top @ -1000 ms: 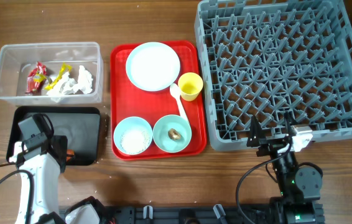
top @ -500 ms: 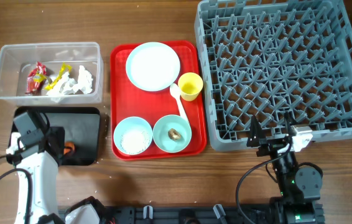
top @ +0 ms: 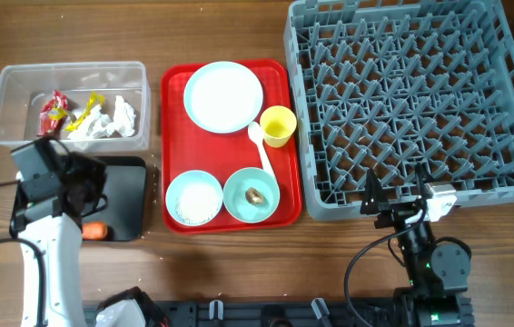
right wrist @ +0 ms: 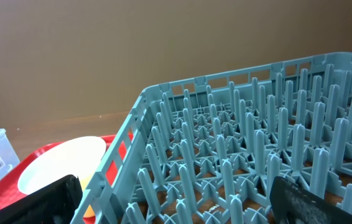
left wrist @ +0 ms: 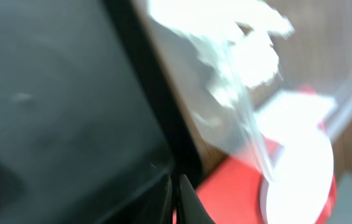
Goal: Sort waste into correct bins and load items into the dishwasher rack
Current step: 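Move left gripper to the rice bowl and grasp its rim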
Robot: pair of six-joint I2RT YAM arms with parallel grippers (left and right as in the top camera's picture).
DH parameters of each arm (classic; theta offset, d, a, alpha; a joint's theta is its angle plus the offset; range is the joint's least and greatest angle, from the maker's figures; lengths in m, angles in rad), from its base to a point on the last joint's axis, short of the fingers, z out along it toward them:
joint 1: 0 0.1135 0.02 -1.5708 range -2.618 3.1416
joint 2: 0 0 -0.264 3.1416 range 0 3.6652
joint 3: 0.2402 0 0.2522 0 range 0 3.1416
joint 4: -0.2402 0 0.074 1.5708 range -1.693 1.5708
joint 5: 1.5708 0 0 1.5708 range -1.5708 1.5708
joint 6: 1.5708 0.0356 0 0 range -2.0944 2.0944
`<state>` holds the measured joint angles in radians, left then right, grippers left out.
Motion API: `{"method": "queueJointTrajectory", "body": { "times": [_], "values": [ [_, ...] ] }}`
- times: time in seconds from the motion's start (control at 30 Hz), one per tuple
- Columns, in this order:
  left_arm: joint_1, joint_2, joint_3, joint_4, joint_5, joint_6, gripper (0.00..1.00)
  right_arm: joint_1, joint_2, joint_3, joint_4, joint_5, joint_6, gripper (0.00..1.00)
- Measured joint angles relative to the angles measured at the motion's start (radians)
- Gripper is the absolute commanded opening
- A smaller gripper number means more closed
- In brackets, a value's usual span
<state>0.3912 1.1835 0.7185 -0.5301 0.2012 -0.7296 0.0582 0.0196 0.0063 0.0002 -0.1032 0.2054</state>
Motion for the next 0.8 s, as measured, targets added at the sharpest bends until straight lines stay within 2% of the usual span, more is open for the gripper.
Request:
{"method": "queueJointTrajectory", "body": {
  "times": [0.13,0.3,0.5,0.6,0.7,0.8],
  "values": [
    [-0.08,0.0,0.043,-0.051,0.024,0.068,0.04,0.0,0.0,0.0,0.0,0.0,0.0,1.0],
    [-0.277,0.0,0.223,-0.24,-0.098,0.117,0.04,0.0,0.0,0.0,0.0,0.0,0.0,1.0],
    [-0.488,0.01,0.318,-0.254,-0.176,0.127,0.04,0.0,0.0,0.0,0.0,0.0,0.0,1.0],
    [-0.613,0.1,0.332,-0.246,-0.19,0.126,0.04,0.0,0.0,0.0,0.0,0.0,0.0,1.0],
    [-0.724,0.301,0.334,-0.249,-0.193,0.126,0.04,0.0,0.0,0.0,0.0,0.0,0.0,1.0],
    [-0.751,0.371,0.354,-0.252,-0.193,0.127,0.06,0.0,0.0,0.0,0.0,0.0,0.0,1.0]
  ]
}}
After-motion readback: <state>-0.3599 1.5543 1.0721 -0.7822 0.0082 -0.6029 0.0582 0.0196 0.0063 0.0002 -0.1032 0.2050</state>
